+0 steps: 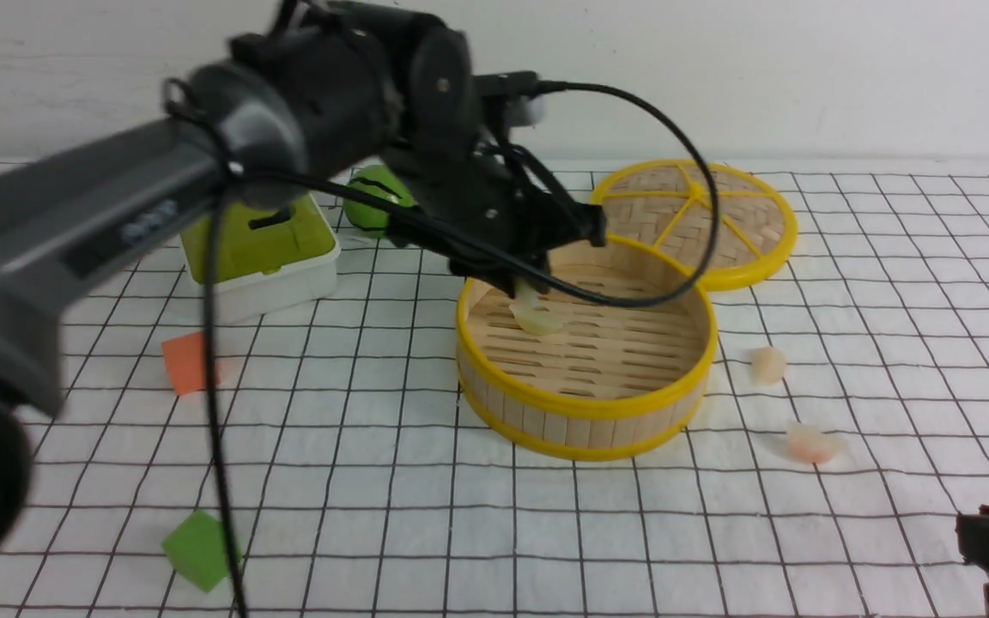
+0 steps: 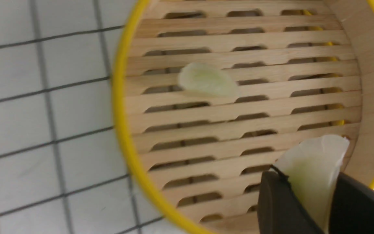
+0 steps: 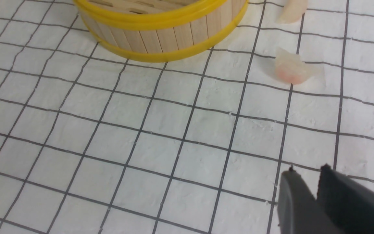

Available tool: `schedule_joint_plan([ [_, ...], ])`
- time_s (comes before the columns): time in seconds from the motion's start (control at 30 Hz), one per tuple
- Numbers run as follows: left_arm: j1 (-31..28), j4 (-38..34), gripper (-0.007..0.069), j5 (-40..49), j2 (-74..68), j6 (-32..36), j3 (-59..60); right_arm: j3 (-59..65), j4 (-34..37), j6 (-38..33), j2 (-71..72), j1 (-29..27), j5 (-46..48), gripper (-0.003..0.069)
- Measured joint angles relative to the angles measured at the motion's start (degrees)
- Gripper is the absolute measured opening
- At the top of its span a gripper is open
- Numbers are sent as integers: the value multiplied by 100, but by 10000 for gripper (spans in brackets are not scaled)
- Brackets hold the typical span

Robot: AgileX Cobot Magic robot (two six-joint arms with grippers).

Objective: Put the dumplings into the steamer on the table with the white tablecloth.
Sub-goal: 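Place the dumpling into the bamboo steamer basket with the left gripper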

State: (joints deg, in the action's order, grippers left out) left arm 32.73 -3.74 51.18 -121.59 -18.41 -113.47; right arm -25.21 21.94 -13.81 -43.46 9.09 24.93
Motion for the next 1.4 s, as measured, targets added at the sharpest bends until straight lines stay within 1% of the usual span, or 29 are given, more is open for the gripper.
schedule_joint_plan([
  [0.03, 9, 7, 179, 0, 0, -12, -63, 0, 0, 0, 0, 0, 0, 113],
  [0.1, 54, 104, 179, 180, -610, -221, -776, 0, 0, 0, 0, 0, 0, 115],
  [0.23, 29, 374, 179, 294, -1340, -894, -1591, 0, 0, 0, 0, 0, 10, 118],
  [0.37, 36, 339, 179, 255, -1682, -1160, -1904, 0, 0, 0, 0, 0, 17, 122],
  [0.57, 95, 374, 179, 128, -1918, -1379, -1928, 0, 0, 0, 0, 0, 19, 127],
  [0.63, 95, 374, 179, 186, -1936, -1466, -1928, 0, 0, 0, 0, 0, 19, 129],
  [0.67, 95, 436, 179, 392, -1936, -1506, -1936, 0, 0, 0, 0, 0, 19, 129],
  [0.73, 95, 466, 179, 544, -1927, -1504, -1955, 0, 0, 0, 0, 0, 19, 130],
  [0.8, 95, 466, 179, 903, -1918, -1470, -1993, 0, 0, 0, 0, 0, 25, 133],
  [0.87, 95, 445, 179, 1022, -1918, -1398, -2065, 0, 0, 0, 0, 0, 25, 136],
  [1.13, 95, 28, 179, 812, -1847, -1068, -2396, 0, 21, 0, 0, 0, 39, 140],
  [1.27, 101, -120, 179, 790, -1907, -525, -2414, 0, 21, 0, 0, 0, 39, 146],
  [1.4, 101, -134, 179, 762, -1994, -389, -2414, 0, 21, 0, 0, 0, 39, 146],
])
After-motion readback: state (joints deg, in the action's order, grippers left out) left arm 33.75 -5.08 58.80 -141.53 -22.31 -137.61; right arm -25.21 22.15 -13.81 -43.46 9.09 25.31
